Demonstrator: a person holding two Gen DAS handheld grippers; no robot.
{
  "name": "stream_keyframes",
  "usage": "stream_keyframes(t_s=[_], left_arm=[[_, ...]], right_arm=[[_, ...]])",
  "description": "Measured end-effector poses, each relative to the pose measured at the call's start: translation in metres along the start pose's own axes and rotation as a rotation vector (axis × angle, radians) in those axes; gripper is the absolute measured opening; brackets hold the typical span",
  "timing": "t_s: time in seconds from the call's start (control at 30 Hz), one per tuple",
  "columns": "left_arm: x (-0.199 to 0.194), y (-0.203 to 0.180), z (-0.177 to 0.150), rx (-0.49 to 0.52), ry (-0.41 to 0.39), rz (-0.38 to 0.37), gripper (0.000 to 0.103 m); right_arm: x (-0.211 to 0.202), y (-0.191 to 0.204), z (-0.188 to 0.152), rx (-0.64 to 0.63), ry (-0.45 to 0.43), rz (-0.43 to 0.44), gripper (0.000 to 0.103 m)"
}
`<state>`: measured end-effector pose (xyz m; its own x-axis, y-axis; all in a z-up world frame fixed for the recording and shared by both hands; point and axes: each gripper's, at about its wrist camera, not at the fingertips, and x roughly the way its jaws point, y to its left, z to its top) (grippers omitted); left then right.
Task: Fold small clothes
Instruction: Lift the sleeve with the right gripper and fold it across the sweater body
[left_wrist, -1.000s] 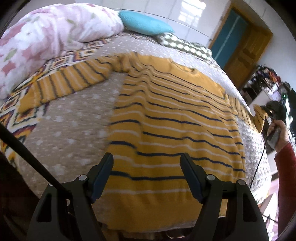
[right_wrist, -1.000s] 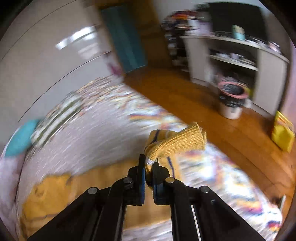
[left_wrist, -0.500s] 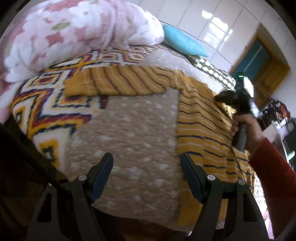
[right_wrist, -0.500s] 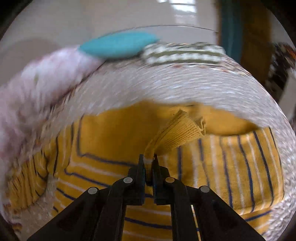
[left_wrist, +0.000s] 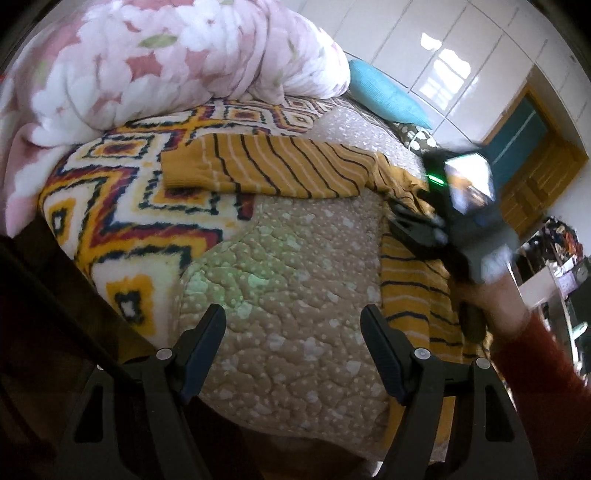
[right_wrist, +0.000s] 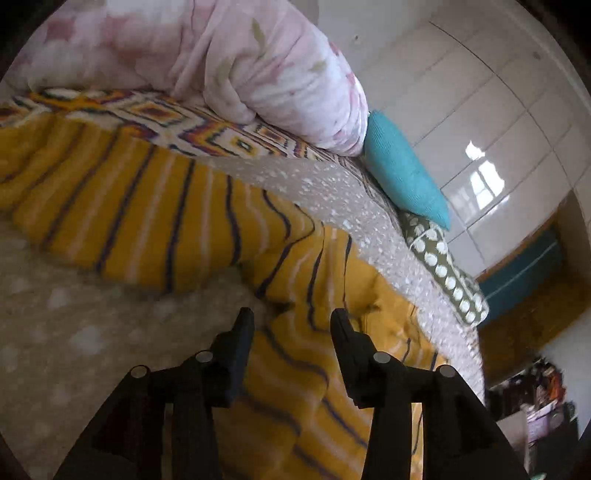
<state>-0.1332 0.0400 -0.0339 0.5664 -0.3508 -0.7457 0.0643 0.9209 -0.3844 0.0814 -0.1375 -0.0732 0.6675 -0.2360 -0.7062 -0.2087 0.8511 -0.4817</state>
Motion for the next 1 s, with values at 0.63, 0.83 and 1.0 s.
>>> stream_keyframes(t_s=[0.63,0.83,1.0], left_arm=[[0.009,0.02,0.023,-0.133,-0.017,0.03,0.077],[0.015,0.032,0.028,-0.137,-0.034,0.045,0.077],[0.023,0.046,0.03,-0.15,-0.024,0.049,0.077]], right_arm=[[-0.004,-0.13,-0.047,0.428,0.03,0.134,0.06],[0.069,-0.127,-0.012,0.436,0.116,0.141,0.06],[0.1,-0.143,-0.015,0.528,0.172,0.134,0.006]])
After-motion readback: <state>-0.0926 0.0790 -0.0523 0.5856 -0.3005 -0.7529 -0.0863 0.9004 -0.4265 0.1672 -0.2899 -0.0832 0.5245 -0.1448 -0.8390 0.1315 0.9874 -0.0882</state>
